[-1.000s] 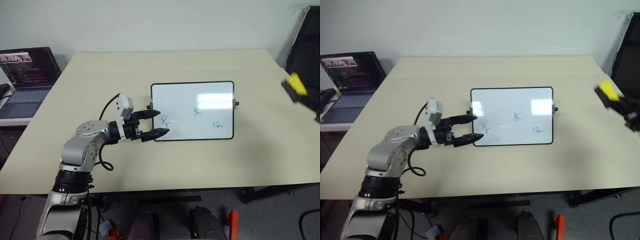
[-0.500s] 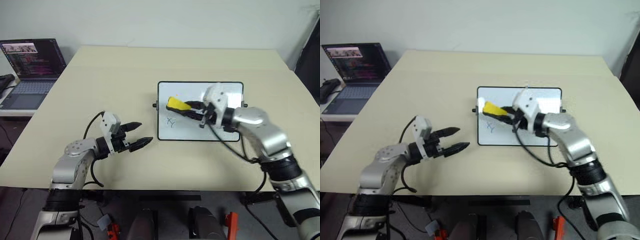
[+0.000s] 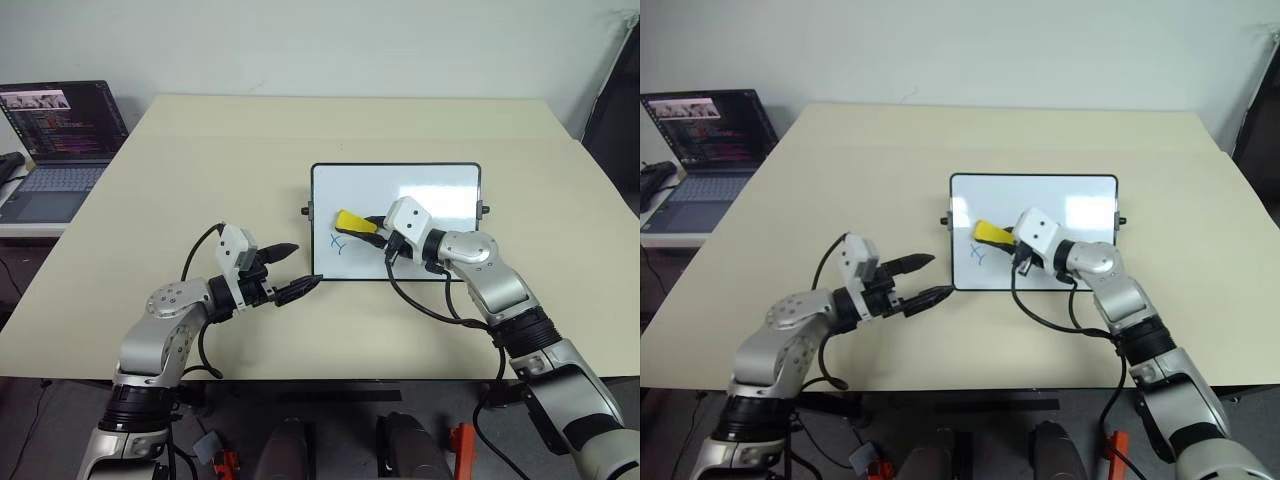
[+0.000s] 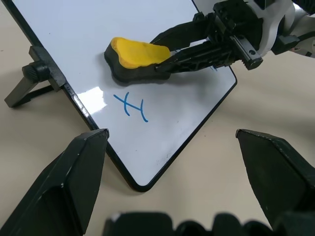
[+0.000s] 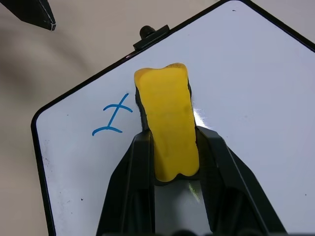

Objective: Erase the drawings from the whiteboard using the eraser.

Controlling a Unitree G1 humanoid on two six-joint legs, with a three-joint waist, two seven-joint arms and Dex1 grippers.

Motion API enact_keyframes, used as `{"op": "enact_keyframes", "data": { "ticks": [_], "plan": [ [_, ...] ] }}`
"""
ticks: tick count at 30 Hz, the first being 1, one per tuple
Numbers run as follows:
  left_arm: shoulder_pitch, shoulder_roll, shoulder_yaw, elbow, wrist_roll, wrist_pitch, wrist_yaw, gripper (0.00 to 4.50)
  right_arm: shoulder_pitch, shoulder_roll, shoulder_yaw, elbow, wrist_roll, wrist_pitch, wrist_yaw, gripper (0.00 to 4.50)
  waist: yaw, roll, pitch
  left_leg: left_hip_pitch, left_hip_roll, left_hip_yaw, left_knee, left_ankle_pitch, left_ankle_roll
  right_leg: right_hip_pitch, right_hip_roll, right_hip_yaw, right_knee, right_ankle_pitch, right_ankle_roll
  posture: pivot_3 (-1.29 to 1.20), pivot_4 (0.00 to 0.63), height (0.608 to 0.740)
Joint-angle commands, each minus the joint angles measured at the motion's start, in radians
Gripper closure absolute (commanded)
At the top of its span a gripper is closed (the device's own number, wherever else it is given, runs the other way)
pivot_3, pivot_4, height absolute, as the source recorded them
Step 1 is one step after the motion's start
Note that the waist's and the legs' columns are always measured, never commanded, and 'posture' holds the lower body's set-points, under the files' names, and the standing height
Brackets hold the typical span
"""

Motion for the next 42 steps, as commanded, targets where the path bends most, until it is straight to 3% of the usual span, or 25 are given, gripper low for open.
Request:
{"op": "enact_keyframes", "data": {
  "ticks": [1, 10, 18, 26, 33, 42],
  "plan": [
    [-0.025, -0.007, -0.017, -0.035, -0.007, -0.006, -0.003, 0.00, -0.009, -0.008, -0.045, 0.007, -0.011, -0.014, -0.001, 3.65, 0.000, 0.000, 0.000, 0.000, 0.000, 0.000, 0.000, 0.000, 0.000, 0.000, 0.000, 0.000, 0.000, 0.000, 0.000, 0.00, 0.150, 0.740],
    [-0.070, -0.008, -0.058, -0.004, 0.006, -0.031, -0.038, 0.00, -0.017, -0.020, -0.066, 0.064, -0.039, -0.046, 0.009, 3.65, 0.001, 0.000, 0.000, 0.001, 0.000, 0.000, 0.000, 0.000, 0.000, 0.001, 0.000, 0.000, 0.001, 0.000, 0.000, 0.00, 0.150, 0.740],
    [-0.060, -0.018, -0.076, -0.009, 0.018, -0.029, -0.030, 0.00, -0.039, 0.078, -0.015, 0.138, -0.138, -0.028, -0.078, 3.66, -0.011, 0.000, -0.001, 0.004, 0.001, 0.002, 0.001, 0.001, 0.001, 0.002, 0.001, 0.002, 0.003, 0.001, -0.001, 0.00, 0.150, 0.740],
    [-0.040, 0.009, -0.069, 0.004, 0.037, -0.040, -0.047, 0.00, 0.032, 0.089, 0.054, 0.140, -0.209, -0.029, -0.051, 3.67, -0.020, -0.002, -0.003, 0.009, 0.001, 0.002, 0.001, 0.004, 0.003, 0.003, 0.001, 0.003, 0.011, 0.000, -0.002, 0.00, 0.150, 0.740],
    [-0.038, 0.006, -0.069, 0.023, 0.045, -0.057, -0.046, 0.00, 0.089, 0.074, 0.100, 0.086, -0.218, 0.000, 0.016, 3.67, -0.021, -0.002, -0.003, 0.023, 0.001, 0.001, 0.001, 0.004, 0.003, 0.018, 0.001, 0.002, 0.008, -0.006, -0.005, 0.00, 0.150, 0.740],
    [-0.025, 0.000, -0.066, 0.025, 0.047, -0.074, -0.036, 0.00, -0.049, 0.093, 0.022, 0.154, -0.244, -0.043, -0.139, 3.67, -0.021, -0.002, -0.003, 0.024, 0.001, 0.001, 0.001, 0.005, 0.004, 0.018, 0.001, 0.002, 0.009, -0.005, -0.005, 0.00, 0.150, 0.740]
  ]
}}
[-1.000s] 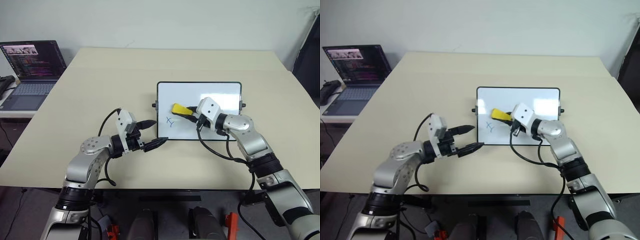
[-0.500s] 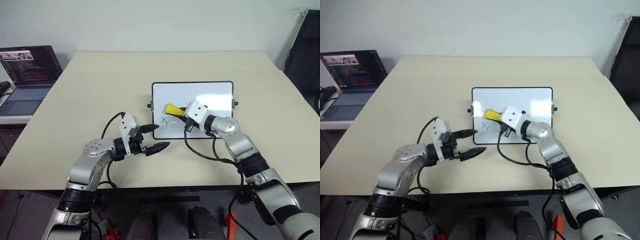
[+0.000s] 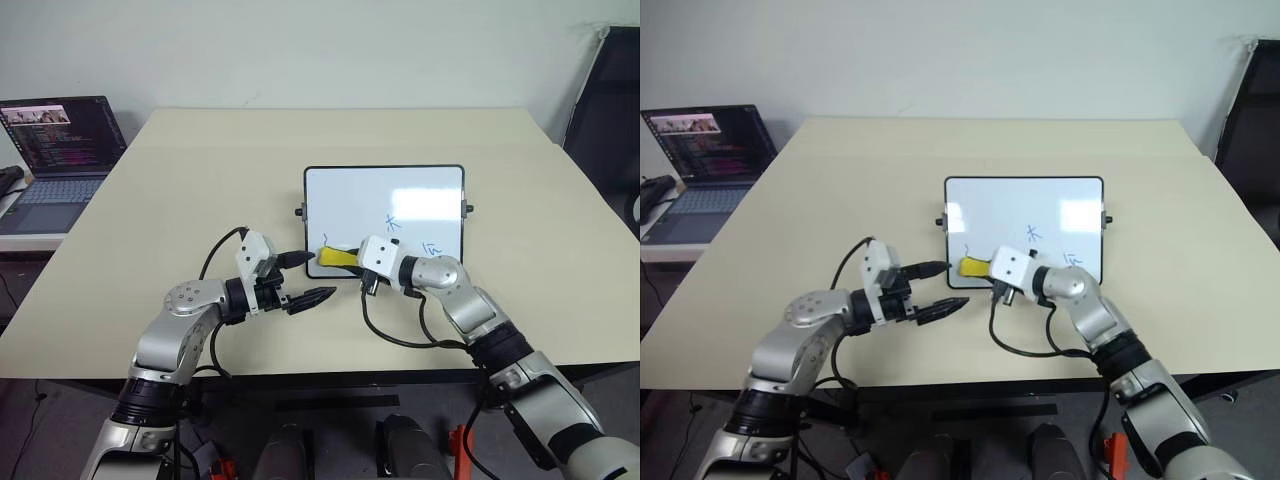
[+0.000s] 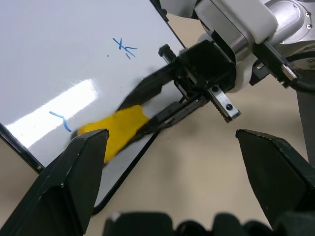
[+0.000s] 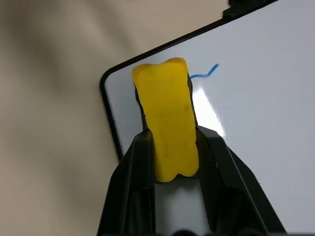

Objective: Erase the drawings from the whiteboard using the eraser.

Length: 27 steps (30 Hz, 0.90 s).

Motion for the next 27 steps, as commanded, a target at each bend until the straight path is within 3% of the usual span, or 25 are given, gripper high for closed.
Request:
{"op": "enact_keyframes", "data": {
  "ticks": [1, 6, 12, 16, 22, 27],
  "plan": [
    [0.000, -0.004, 0.016, -0.007, 0.001, -0.026, 0.008, 0.00, -0.083, -0.001, -0.075, 0.068, -0.045, 0.016, -0.127, 3.67, 0.000, 0.000, 0.000, 0.000, 0.000, 0.000, 0.000, 0.000, 0.001, 0.000, 0.000, 0.000, 0.000, 0.000, 0.000, 0.00, 0.150, 0.740],
    [-0.001, -0.008, 0.013, -0.007, 0.001, -0.028, 0.014, 0.00, -0.134, 0.012, -0.095, 0.119, -0.059, 0.027, -0.188, 3.68, 0.003, 0.000, 0.000, -0.002, 0.000, -0.001, -0.001, 0.001, 0.001, -0.001, 0.000, -0.001, -0.001, 0.000, -0.001, 0.00, 0.150, 0.740],
    [0.003, -0.008, 0.015, -0.013, -0.001, -0.030, 0.018, 0.00, -0.080, 0.003, -0.072, 0.081, -0.048, 0.019, -0.127, 3.69, 0.003, 0.000, 0.000, -0.002, 0.000, -0.001, -0.002, 0.000, 0.001, -0.001, 0.000, -0.001, -0.002, 0.000, 0.000, 0.00, 0.150, 0.740],
    [-0.007, -0.013, 0.019, -0.024, -0.016, -0.024, 0.019, 0.00, -0.052, 0.002, -0.209, -0.083, 0.131, 0.117, -0.051, 3.69, 0.004, 0.000, 0.001, -0.003, 0.000, -0.002, -0.002, 0.000, 0.001, -0.002, 0.000, -0.001, -0.002, -0.001, -0.001, 0.00, 0.150, 0.740],
    [-0.024, -0.020, 0.012, -0.024, -0.024, -0.021, 0.011, 0.00, -0.054, -0.149, -0.417, -0.306, 0.240, 0.309, -0.049, 3.69, 0.014, 0.001, 0.003, -0.018, -0.001, -0.004, -0.002, 0.000, 0.001, -0.013, -0.001, -0.004, -0.005, 0.006, 0.002, 0.00, 0.150, 0.740],
    [-0.052, -0.051, -0.020, 0.000, -0.017, -0.027, -0.006, 0.00, 0.016, -0.260, -0.422, -0.270, 0.189, 0.281, -0.058, 3.69, 0.021, 0.001, 0.003, -0.023, -0.001, -0.003, -0.005, -0.001, 0.000, -0.018, 0.000, -0.004, -0.010, 0.006, 0.002, 0.00, 0.150, 0.740]
  ]
}}
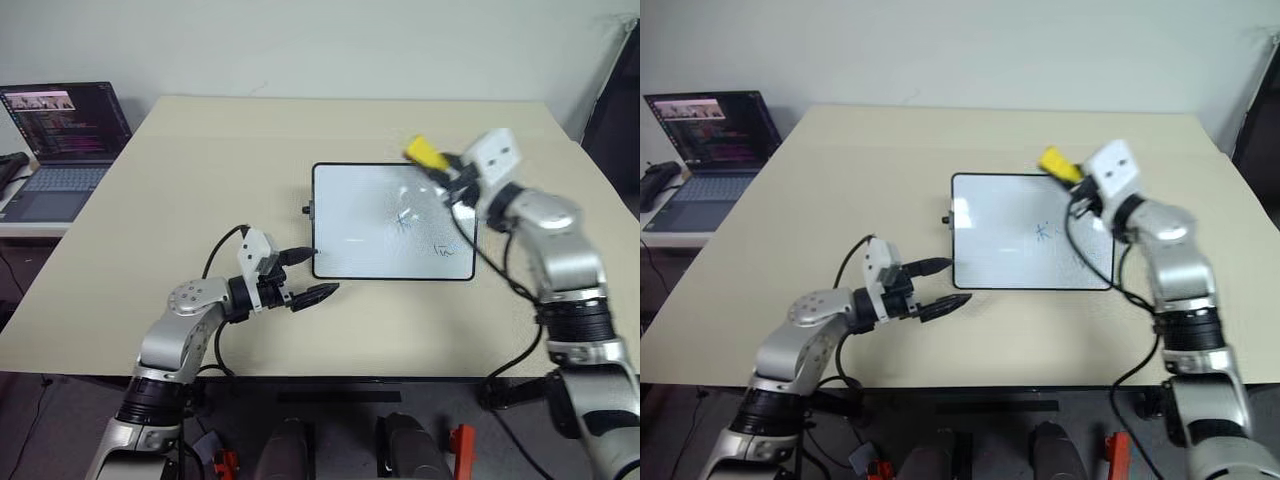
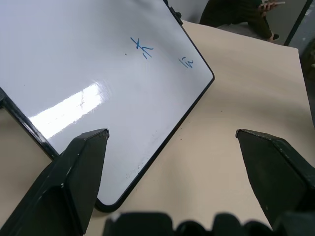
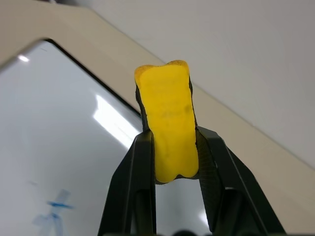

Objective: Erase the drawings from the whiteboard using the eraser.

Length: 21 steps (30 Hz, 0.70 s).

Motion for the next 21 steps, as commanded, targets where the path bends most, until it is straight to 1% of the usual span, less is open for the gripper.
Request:
{"op": "enact_keyframes", "data": {
  "ticks": [1, 6, 13, 16, 19, 20, 21],
  "plan": [
    [-0.043, -0.027, -0.023, 0.005, -0.004, -0.017, -0.019, 0.00, 0.047, -0.006, 0.014, 0.010, -0.026, -0.030, -0.010, 3.69, -0.002, 0.000, 0.000, 0.000, 0.000, 0.001, 0.000, 0.000, 0.000, 0.000, 0.000, 0.000, -0.001, 0.000, 0.000, 0.00, 0.150, 0.740],
    [-0.074, -0.047, -0.042, 0.022, 0.001, -0.019, -0.030, 0.00, 0.086, 0.039, 0.072, 0.041, -0.053, -0.062, -0.022, 3.69, -0.014, 0.000, 0.000, 0.000, 0.000, 0.003, 0.000, -0.001, 0.000, 0.000, 0.000, 0.003, -0.001, 0.000, 0.001, 0.00, 0.150, 0.740],
    [-0.070, -0.037, -0.038, 0.017, 0.000, -0.018, -0.032, 0.00, 0.127, 0.092, 0.151, 0.101, -0.113, -0.090, -0.045, 3.79, -0.019, -0.001, 0.000, 0.001, 0.000, 0.004, 0.001, -0.001, 0.000, 0.001, 0.000, 0.003, -0.001, 0.000, 0.002, 0.00, 0.150, 0.740],
    [-0.065, -0.042, -0.039, 0.016, 0.001, -0.018, -0.024, 0.00, 0.160, 0.114, 0.186, 0.136, -0.120, -0.125, -0.018, 3.81, -0.022, -0.002, -0.002, 0.003, 0.001, 0.004, 0.002, -0.001, 0.000, 0.003, 0.000, 0.003, -0.001, 0.001, 0.004, 0.00, 0.150, 0.740],
    [-0.063, -0.051, -0.042, -0.003, -0.009, -0.002, -0.015, 0.00, 0.223, 0.128, 0.228, 0.142, -0.105, -0.171, 0.045, 3.81, -0.023, -0.002, -0.002, 0.007, 0.001, 0.004, 0.003, 0.000, 0.000, 0.008, 0.001, 0.003, -0.002, 0.001, 0.007, 0.00, 0.150, 0.740],
    [-0.063, -0.053, -0.041, -0.006, -0.013, 0.002, -0.014, 0.00, 0.236, 0.129, 0.238, 0.142, -0.108, -0.179, 0.057, 3.81, -0.024, -0.003, -0.002, 0.011, 0.001, 0.003, 0.003, 0.000, 0.000, 0.013, 0.001, 0.003, -0.003, 0.000, 0.007, 0.00, 0.150, 0.740],
    [-0.062, -0.048, -0.039, -0.004, -0.011, 0.000, -0.016, 0.00, 0.255, 0.130, 0.245, 0.136, -0.109, -0.179, 0.065, 3.81, -0.024, -0.003, -0.003, 0.016, 0.001, 0.003, 0.003, -0.001, 0.000, 0.018, 0.001, 0.003, -0.004, -0.002, 0.003, 0.00, 0.150, 0.740]
  ]
}}
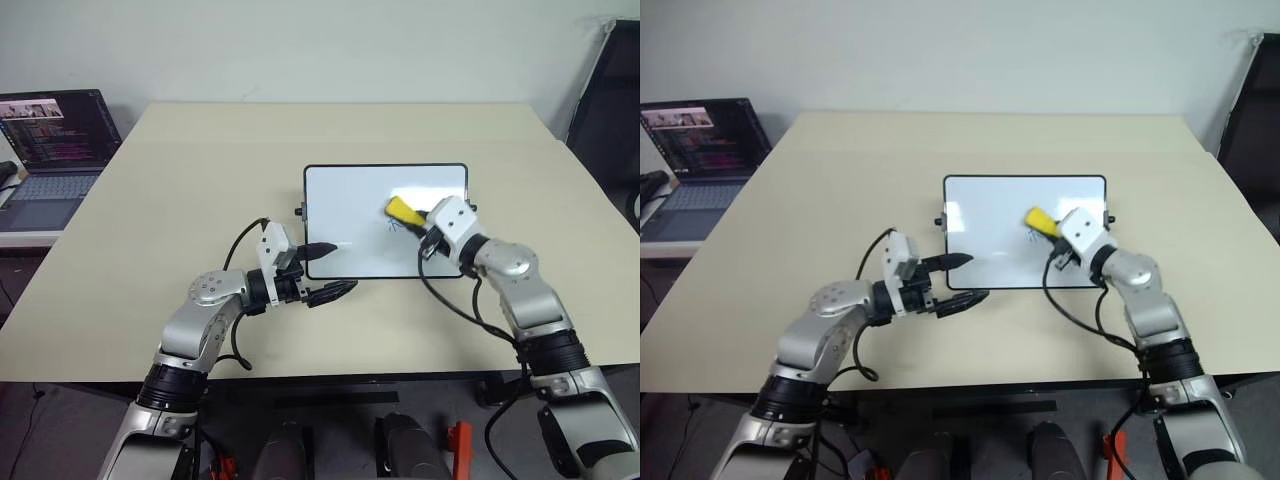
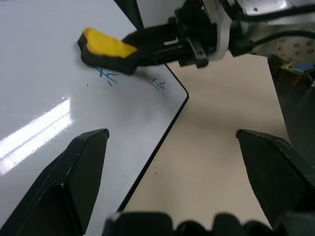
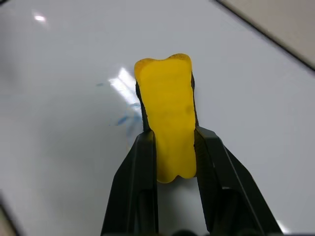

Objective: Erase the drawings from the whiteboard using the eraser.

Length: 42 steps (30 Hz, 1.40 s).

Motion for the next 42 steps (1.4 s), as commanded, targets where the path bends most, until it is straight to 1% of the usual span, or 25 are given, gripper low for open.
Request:
{"op": "enact_keyframes", "data": {
  "ticks": [1, 4, 9, 13, 16, 19, 22, 24, 25, 26, 29, 32, 35, 37, 39, 40, 41, 42],
  "plan": [
    [-0.002, 0.003, 0.010, -0.032, -0.009, -0.002, -0.002, 0.00, 0.067, 0.005, 0.058, 0.043, -0.014, 0.013, 0.045, 3.81, -0.001, -0.001, -0.001, 0.003, 0.000, 0.000, 0.000, 0.000, 0.000, 0.002, 0.000, 0.000, 0.000, -0.001, -0.002, 0.00, 0.150, 0.740],
    [-0.011, 0.012, 0.011, -0.035, -0.009, 0.000, -0.010, 0.00, 0.071, 0.004, 0.040, 0.041, -0.014, 0.015, 0.030, 3.81, -0.001, -0.001, -0.001, 0.005, 0.000, 0.000, 0.001, 0.000, 0.000, 0.004, 0.000, 0.001, 0.001, -0.001, -0.002, 0.00, 0.150, 0.740],
    [-0.041, -0.001, 0.008, -0.022, -0.010, -0.003, -0.007, 0.00, 0.004, -0.001, -0.036, 0.109, -0.012, -0.012, -0.056, 3.81, 0.001, -0.002, -0.001, 0.005, 0.000, 0.000, 0.001, 0.001, 0.001, 0.003, 0.000, 0.000, 0.001, 0.000, -0.002, 0.00, 0.150, 0.740],
    [-0.054, -0.008, 0.005, -0.024, -0.012, -0.001, -0.007, 0.00, -0.056, -0.001, -0.127, 0.109, 0.049, -0.012, -0.106, 3.81, 0.005, -0.002, -0.001, 0.004, 0.000, 0.000, 0.002, 0.001, 0.002, 0.003, -0.001, 0.001, 0.001, 0.001, -0.002, 0.00, 0.150, 0.740],
    [-0.059, -0.010, 0.004, -0.020, -0.012, -0.002, -0.009, 0.00, -0.080, -0.009, -0.147, 0.117, 0.034, -0.015, -0.139, 3.81, 0.008, -0.002, -0.001, 0.002, -0.001, 0.000, 0.001, 0.001, 0.002, 0.002, -0.001, 0.001, 0.000, 0.001, -0.002, 0.00, 0.150, 0.740],
    [-0.063, -0.013, 0.001, -0.010, -0.010, -0.007, -0.014, 0.00, -0.077, 0.006, -0.115, 0.120, 0.013, -0.005, -0.137, 3.81, 0.006, -0.002, -0.001, -0.001, -0.001, 0.000, -0.001, 0.001, 0.001, -0.001, -0.001, 0.001, 0.000, 0.000, -0.001, 0.00, 0.150, 0.740],
    [-0.068, -0.019, -0.001, -0.005, -0.009, -0.010, -0.014, 0.00, -0.058, 0.038, -0.068, 0.103, -0.001, 0.000, -0.126, 3.81, 0.000, -0.002, -0.001, -0.001, 0.000, 0.000, -0.001, 0.000, 0.001, -0.001, -0.001, 0.001, 0.000, 0.002, 0.003, 0.00, 0.150, 0.740],
    [-0.070, -0.021, -0.001, -0.005, -0.009, -0.010, -0.013, 0.00, -0.045, 0.067, -0.041, 0.077, 0.003, 0.014, -0.112, 3.81, -0.003, -0.002, -0.001, 0.000, 0.000, 0.001, -0.001, 0.001, 0.001, -0.001, -0.001, 0.001, 0.000, 0.002, 0.002, 0.00, 0.150, 0.740],
    [-0.070, -0.021, -0.001, -0.004, -0.008, -0.011, -0.013, 0.00, -0.035, 0.078, -0.025, 0.059, 0.010, 0.028, -0.092, 3.81, -0.005, -0.002, -0.001, 0.000, 0.000, 0.001, -0.001, 0.001, 0.001, -0.001, -0.001, 0.001, 0.000, 0.000, -0.001, 0.00, 0.150, 0.740],
    [-0.069, -0.022, 0.000, -0.005, -0.007, -0.011, -0.013, 0.00, -0.024, 0.084, -0.009, 0.040, 0.015, 0.043, -0.068, 3.81, -0.005, -0.002, -0.001, 0.001, 0.000, 0.001, -0.001, 0.001, 0.001, -0.001, 0.000, 0.001, 0.000, 0.000, -0.002, 0.00, 0.150, 0.740],
    [-0.070, -0.025, 0.002, -0.002, -0.003, -0.015, -0.011, 0.00, 0.019, 0.075, 0.035, -0.014, 0.016, 0.082, -0.006, 3.82, -0.003, -0.002, -0.001, 0.001, 0.001, 0.001, -0.001, 0.001, 0.001, -0.001, 0.000, 0.001, 0.001, 0.000, -0.002, 0.00, 0.150, 0.740],
    [-0.070, -0.026, 0.002, 0.001, -0.003, -0.019, -0.012, 0.00, 0.039, 0.064, 0.033, -0.052, 0.033, 0.114, 0.018, 3.82, 0.001, -0.002, -0.001, 0.000, 0.000, 0.000, -0.001, 0.000, 0.001, -0.001, 0.000, 0.001, 0.000, 0.000, -0.002, 0.00, 0.150, 0.740],
    [-0.079, -0.031, -0.005, 0.012, -0.004, -0.023, -0.021, 0.00, 0.039, 0.045, -0.024, -0.084, 0.063, 0.128, 0.008, 3.82, 0.005, -0.002, -0.001, 0.000, 0.000, 0.000, -0.001, 0.000, 0.000, -0.001, -0.001, 0.000, 0.000, 0.000, -0.002, 0.00, 0.150, 0.740],
    [-0.089, -0.038, -0.007, 0.021, -0.002, -0.028, -0.024, 0.00, 0.032, 0.032, -0.094, -0.112, 0.102, 0.137, -0.014, 3.82, 0.009, -0.002, -0.001, -0.001, 0.000, 0.000, -0.001, 0.000, 0.000, -0.001, -0.001, 0.000, 0.000, -0.001, -0.002, 0.00, 0.150, 0.740],
    [-0.099, -0.044, -0.006, 0.028, -0.002, -0.029, -0.028, 0.00, 0.025, 0.025, -0.190, -0.162, 0.176, 0.132, -0.026, 3.82, 0.016, -0.002, 0.000, -0.005, -0.001, -0.001, 0.000, 0.000, 0.000, -0.003, -0.001, -0.001, -0.001, 0.000, -0.002, 0.00, 0.150, 0.740],
    [-0.103, -0.047, -0.005, 0.030, -0.004, -0.029, -0.030, 0.00, 0.019, 0.031, -0.263, -0.200, 0.248, 0.149, -0.036, 3.82, 0.021, -0.002, 0.001, -0.007, -0.001, -0.002, 0.000, 0.000, 0.001, -0.005, -0.001, -0.001, -0.001, 0.000, -0.002, 0.00, 0.150, 0.740],
    [-0.106, -0.048, -0.005, 0.032, -0.006, -0.028, -0.033, 0.00, 0.014, 0.035, -0.327, -0.234, 0.313, 0.174, -0.047, 3.82, 0.024, -0.001, 0.001, -0.011, -0.001, -0.002, 0.000, 0.001, 0.001, -0.009, -0.001, -0.001, -0.001, 0.001, 0.000, 0.00, 0.150, 0.740],
    [-0.108, -0.048, -0.005, 0.034, -0.007, -0.028, -0.035, 0.00, 0.016, 0.025, -0.383, -0.265, 0.365, 0.196, -0.049, 3.82, 0.026, -0.001, 0.001, -0.015, -0.001, -0.002, 0.000, 0.001, 0.001, -0.013, -0.001, 0.000, 0.000, 0.004, 0.005, 0.00, 0.150, 0.740]
  ]
}}
